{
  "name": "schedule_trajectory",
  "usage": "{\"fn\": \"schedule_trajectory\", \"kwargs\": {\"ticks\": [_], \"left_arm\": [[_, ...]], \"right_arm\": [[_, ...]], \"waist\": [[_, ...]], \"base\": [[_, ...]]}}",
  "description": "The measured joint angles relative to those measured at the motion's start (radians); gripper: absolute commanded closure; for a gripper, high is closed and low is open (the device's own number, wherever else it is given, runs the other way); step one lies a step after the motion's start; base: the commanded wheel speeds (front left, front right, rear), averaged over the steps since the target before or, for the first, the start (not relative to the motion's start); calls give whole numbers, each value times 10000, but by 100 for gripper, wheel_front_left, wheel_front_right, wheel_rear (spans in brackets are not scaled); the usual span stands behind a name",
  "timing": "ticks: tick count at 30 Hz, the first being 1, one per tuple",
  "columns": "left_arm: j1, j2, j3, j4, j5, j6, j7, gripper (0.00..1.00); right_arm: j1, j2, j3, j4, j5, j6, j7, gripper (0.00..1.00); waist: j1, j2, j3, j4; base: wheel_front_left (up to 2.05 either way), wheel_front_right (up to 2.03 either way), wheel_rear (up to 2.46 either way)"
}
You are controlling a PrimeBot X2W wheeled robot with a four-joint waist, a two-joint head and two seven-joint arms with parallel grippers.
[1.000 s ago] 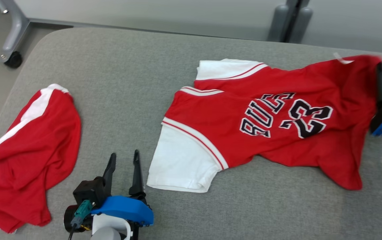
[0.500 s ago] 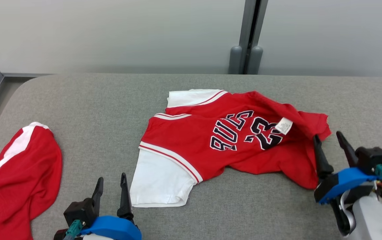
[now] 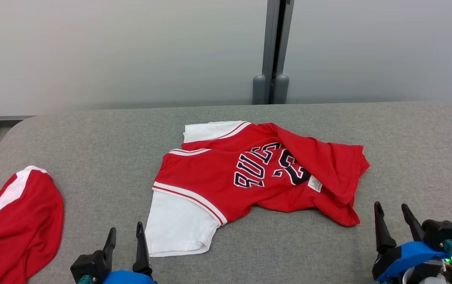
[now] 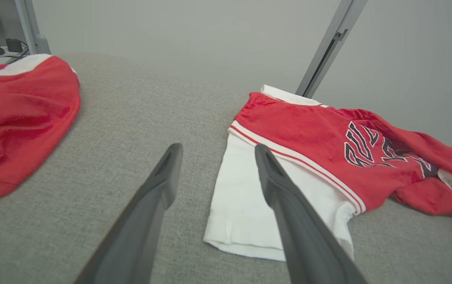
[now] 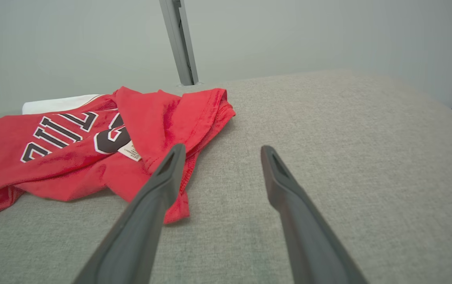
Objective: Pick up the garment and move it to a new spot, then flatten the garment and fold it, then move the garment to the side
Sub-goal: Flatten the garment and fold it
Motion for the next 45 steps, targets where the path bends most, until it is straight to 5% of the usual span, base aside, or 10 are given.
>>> {"fn": "schedule_trajectory", "kwargs": {"ticks": [26,37,38,40,45], "left_arm": [[-279,2,-460,807,-61,-267,0,0],[-1038,10,-961,2487,-738,221,-48,0],[-1104,21,-1053,2637,-844,251,-90,3],[-1244,25,-1200,2846,-1220,253,-123,100],[-1480,48,-1519,2890,-1689,178,-130,100]], "right_arm": [[423,127,1551,-1087,186,0,-2,0],[145,-362,2130,-1181,454,0,-4,0],[141,-385,2144,-1181,487,0,-2,0],[131,-418,2169,-1172,497,0,-2,0],[-18,-430,2261,-1160,596,0,-2,0]], "waist": [[2,0,521,-200],[3,0,1139,-540],[2,0,1175,-541],[2,0,1231,-528],[2,0,1392,-397]], "base": [[0,0,0],[0,0,0],[0,0,0],[0,0,0],[0,0,0]]}}
